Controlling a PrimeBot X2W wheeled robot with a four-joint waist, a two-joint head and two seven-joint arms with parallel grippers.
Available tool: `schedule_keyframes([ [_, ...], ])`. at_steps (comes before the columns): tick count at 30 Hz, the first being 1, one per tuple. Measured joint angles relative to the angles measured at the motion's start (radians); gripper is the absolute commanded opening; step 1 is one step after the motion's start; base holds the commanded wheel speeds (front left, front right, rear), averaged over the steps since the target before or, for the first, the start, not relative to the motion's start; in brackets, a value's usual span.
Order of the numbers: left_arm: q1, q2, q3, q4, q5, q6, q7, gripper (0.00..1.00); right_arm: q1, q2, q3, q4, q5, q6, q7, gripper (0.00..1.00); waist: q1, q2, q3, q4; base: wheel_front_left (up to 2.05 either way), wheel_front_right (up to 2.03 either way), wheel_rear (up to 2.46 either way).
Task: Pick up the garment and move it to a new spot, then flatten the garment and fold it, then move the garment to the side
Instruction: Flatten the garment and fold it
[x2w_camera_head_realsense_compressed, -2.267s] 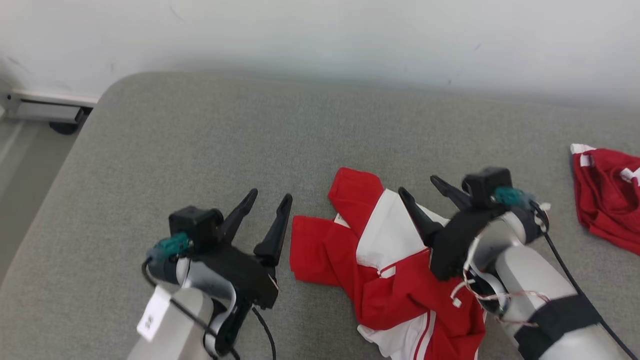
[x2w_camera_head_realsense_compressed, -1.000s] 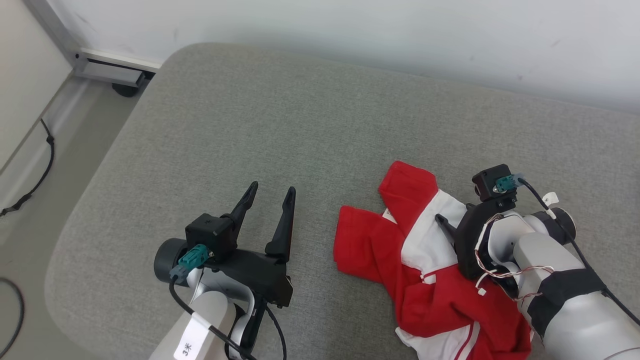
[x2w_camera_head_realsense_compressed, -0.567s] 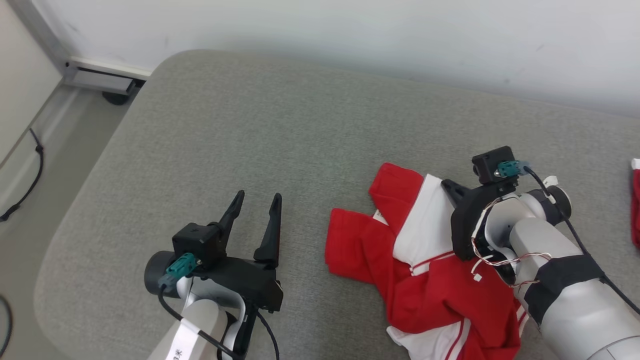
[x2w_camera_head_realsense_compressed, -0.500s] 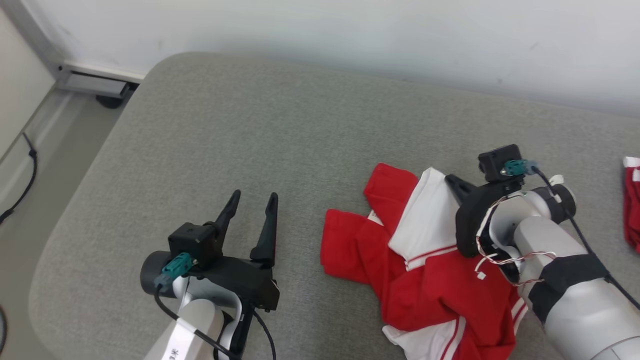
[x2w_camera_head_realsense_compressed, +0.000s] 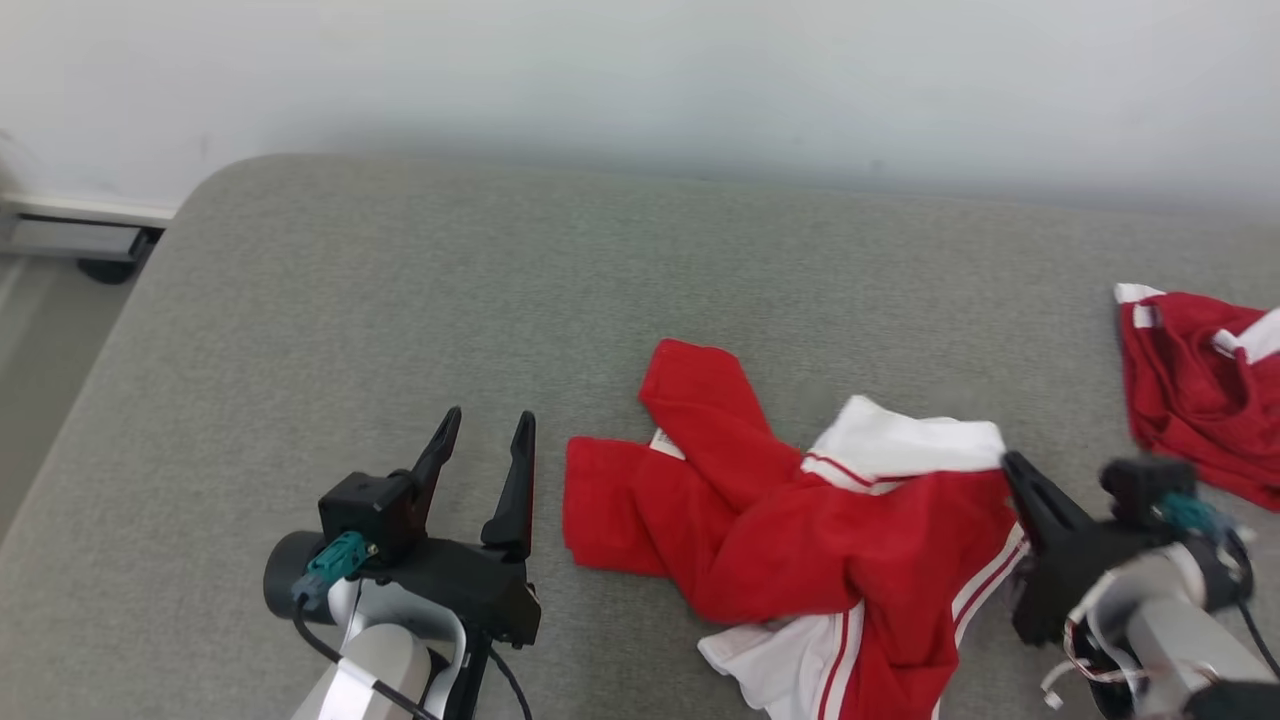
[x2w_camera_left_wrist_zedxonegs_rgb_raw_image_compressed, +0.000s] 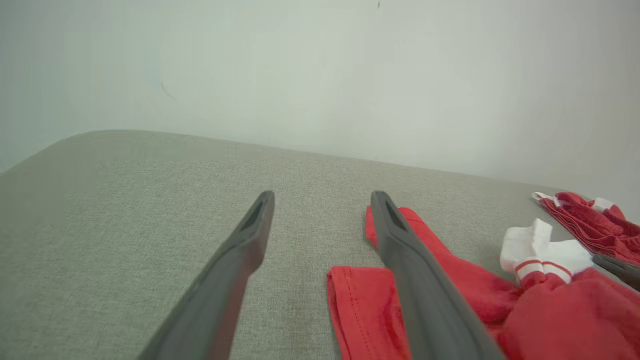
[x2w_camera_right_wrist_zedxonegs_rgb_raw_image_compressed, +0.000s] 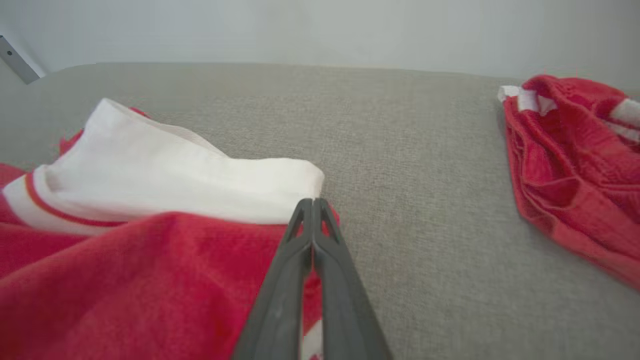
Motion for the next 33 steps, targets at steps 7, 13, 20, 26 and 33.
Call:
schedule_keyframes([
  [7, 0.003, 0.006, -0.001, -0.008, 0.000, 0.000, 0.000, 1.00, 0.141, -0.025, -0.058, -0.047, 0.034, -0.022, -0.023, 0.00, 0.0000, 0.0000, 0.008, -0.058, 0.00, 0.00, 0.00],
  [13, -0.008, -0.004, -0.023, 0.002, 0.000, -0.010, 0.002, 1.00, 0.231, -0.035, -0.106, -0.079, 0.075, -0.035, -0.036, 0.00, 0.0000, 0.0000, 0.027, -0.083, 0.00, 0.00, 0.00],
  [20, -0.018, -0.008, -0.041, 0.030, 0.000, -0.020, 0.012, 1.00, 0.266, -0.046, -0.091, -0.080, 0.072, -0.035, -0.040, 0.00, 0.0000, -0.0001, 0.029, -0.073, 0.00, 0.00, 0.00],
  [26, -0.024, -0.008, -0.041, 0.050, 0.000, -0.021, 0.015, 1.00, 0.277, -0.050, -0.099, -0.111, 0.077, -0.035, -0.039, 0.29, 0.0000, 0.0000, 0.021, -0.067, 0.00, 0.00, 0.00],
  [33, -0.023, -0.008, -0.044, 0.087, -0.009, -0.030, 0.025, 1.00, 0.273, -0.023, -0.090, -0.165, 0.076, -0.035, -0.038, 1.00, 0.0000, 0.0000, 0.005, -0.071, 0.00, 0.00, 0.00],
])
